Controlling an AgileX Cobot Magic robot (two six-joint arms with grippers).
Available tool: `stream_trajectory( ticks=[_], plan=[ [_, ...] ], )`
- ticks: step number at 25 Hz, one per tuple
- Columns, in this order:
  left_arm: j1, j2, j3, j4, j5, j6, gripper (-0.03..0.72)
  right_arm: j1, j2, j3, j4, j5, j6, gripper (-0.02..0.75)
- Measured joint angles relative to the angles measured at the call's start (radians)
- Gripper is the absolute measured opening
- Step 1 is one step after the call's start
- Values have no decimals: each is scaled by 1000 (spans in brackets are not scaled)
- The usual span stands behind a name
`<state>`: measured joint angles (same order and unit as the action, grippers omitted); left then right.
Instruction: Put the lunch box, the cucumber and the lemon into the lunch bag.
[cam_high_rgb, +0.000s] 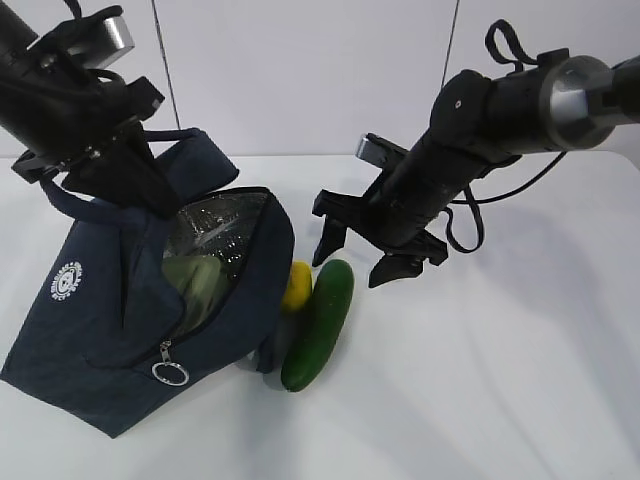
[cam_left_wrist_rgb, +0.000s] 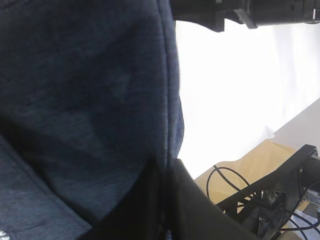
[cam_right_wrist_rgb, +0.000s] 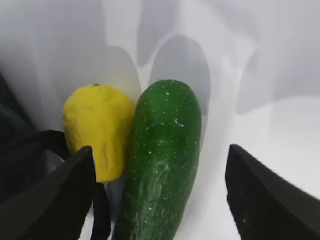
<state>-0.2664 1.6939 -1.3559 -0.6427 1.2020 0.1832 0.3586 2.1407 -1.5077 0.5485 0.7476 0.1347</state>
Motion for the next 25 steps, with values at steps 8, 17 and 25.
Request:
stream_trajectory(
  ticks=[8, 17, 25],
  plan=[
    [0, 0, 0, 0, 0, 0, 3, 0, 29, 0, 4, -8, 2, 587],
    [0, 0, 0, 0, 0, 0, 3, 0, 34, 0, 8, -19, 2, 588],
    [0, 0, 0, 0, 0, 0, 3, 0, 34, 0, 13, -25, -2, 588]
  ],
)
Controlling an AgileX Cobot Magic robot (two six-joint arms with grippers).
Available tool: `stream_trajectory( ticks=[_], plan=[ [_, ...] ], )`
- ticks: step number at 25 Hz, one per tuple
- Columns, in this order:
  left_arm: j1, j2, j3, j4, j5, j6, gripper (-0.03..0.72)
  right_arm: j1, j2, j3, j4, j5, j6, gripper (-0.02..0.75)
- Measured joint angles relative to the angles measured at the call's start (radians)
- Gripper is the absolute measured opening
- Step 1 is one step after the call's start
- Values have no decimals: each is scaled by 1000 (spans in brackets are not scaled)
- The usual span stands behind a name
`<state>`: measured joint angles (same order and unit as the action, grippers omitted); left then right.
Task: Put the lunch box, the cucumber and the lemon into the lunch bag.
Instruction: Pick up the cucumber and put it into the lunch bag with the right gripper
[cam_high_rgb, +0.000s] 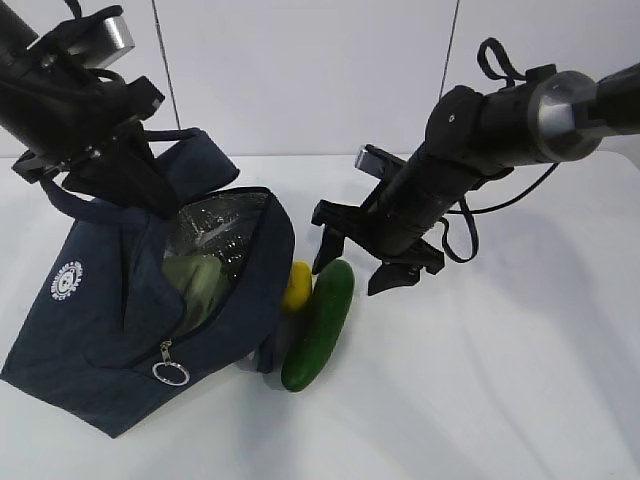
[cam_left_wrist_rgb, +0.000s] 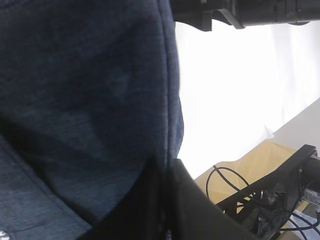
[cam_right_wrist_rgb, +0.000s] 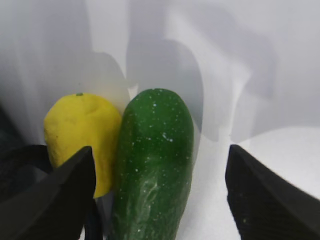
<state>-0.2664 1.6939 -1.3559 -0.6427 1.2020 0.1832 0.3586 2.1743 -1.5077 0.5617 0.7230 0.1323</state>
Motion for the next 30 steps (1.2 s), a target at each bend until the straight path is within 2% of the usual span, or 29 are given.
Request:
stream_trajectory(
  ticks=[30],
  plan=[
    [0, 0, 0, -6, 0, 0, 3, 0, 25, 0, 42, -17, -34, 587]
  ],
)
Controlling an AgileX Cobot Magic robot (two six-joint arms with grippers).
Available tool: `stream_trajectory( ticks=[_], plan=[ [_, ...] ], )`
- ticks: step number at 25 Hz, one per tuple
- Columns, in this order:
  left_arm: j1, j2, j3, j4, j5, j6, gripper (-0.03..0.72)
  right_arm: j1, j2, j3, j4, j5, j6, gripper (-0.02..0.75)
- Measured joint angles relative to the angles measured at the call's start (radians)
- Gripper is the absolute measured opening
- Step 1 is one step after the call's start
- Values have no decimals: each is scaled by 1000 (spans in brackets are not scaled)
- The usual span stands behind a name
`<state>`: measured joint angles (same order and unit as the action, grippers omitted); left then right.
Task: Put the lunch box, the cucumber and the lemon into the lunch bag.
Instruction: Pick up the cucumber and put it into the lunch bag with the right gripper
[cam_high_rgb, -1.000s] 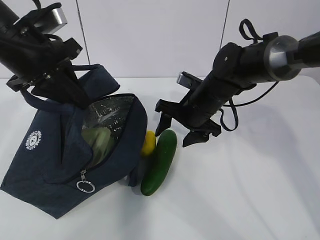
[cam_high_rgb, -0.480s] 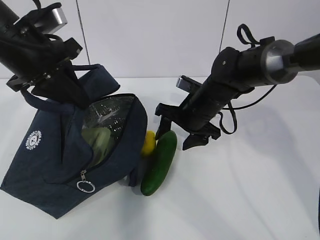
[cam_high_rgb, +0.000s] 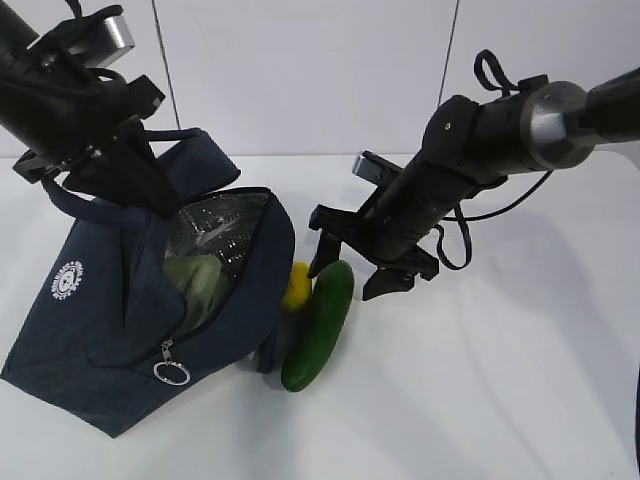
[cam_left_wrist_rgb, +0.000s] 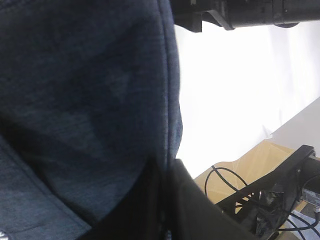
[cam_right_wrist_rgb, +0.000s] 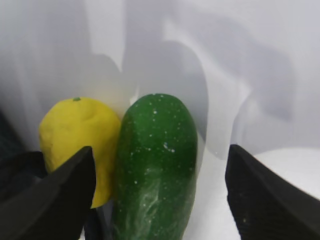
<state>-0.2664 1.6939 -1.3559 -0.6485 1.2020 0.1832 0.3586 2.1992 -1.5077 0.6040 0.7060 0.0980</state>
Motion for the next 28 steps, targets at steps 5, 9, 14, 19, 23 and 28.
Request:
stream_trajectory(
  ticks=[5, 9, 14, 19, 23, 28],
  plan=[
    [0, 0, 0, 0, -1, 0, 3, 0, 0, 0, 34, 12, 0, 588],
    [0, 0, 0, 0, -2, 0, 3, 0, 0, 0, 66, 17, 0, 587],
    [0, 0, 0, 0, -2, 0, 3, 0, 0, 0, 70, 21, 0, 587],
    [0, 0, 0, 0, -2, 0, 3, 0, 0, 0, 71, 28, 0, 587],
    [0, 0, 0, 0, -2, 0, 3, 0, 0, 0, 71, 28, 0, 587],
    [0, 0, 0, 0, -2, 0, 3, 0, 0, 0, 72, 28, 0, 587]
  ],
)
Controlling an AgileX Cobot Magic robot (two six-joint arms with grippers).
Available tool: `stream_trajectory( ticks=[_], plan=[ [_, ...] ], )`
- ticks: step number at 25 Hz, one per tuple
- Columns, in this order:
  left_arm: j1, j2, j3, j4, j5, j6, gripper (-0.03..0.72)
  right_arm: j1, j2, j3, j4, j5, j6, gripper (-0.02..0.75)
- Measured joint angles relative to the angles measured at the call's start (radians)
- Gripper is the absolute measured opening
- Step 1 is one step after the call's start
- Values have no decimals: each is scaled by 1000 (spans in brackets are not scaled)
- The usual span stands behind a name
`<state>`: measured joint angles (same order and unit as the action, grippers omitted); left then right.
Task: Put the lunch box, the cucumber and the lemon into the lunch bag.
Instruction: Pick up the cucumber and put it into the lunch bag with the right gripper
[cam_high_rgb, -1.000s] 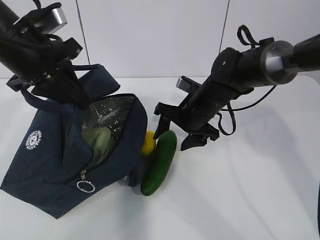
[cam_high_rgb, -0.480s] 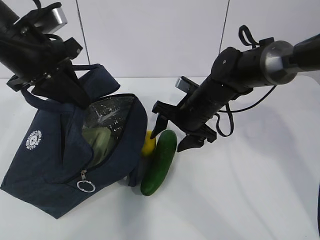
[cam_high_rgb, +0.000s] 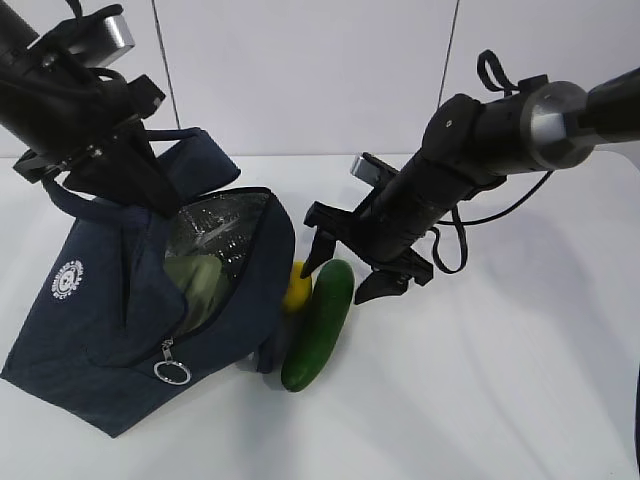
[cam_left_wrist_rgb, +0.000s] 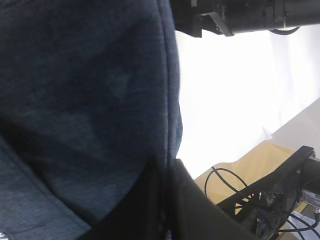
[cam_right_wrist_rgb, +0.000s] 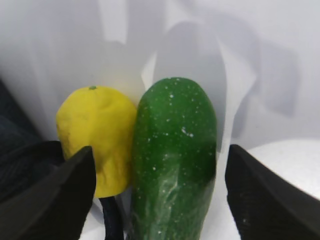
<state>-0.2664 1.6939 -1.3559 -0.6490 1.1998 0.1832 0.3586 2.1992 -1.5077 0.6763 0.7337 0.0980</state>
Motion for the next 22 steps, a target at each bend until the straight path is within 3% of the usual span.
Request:
stream_trajectory(
  ticks=[4, 10, 22],
  plan=[
    [0, 0, 0, -9, 0, 1, 3, 0, 0, 0, 0, 0, 0, 563],
    [0, 0, 0, -14, -1, 2, 3, 0, 0, 0, 0, 0, 0, 459],
    [0, 0, 0, -14, -2, 4, 3, 0, 0, 0, -13, 0, 0, 428]
  ],
)
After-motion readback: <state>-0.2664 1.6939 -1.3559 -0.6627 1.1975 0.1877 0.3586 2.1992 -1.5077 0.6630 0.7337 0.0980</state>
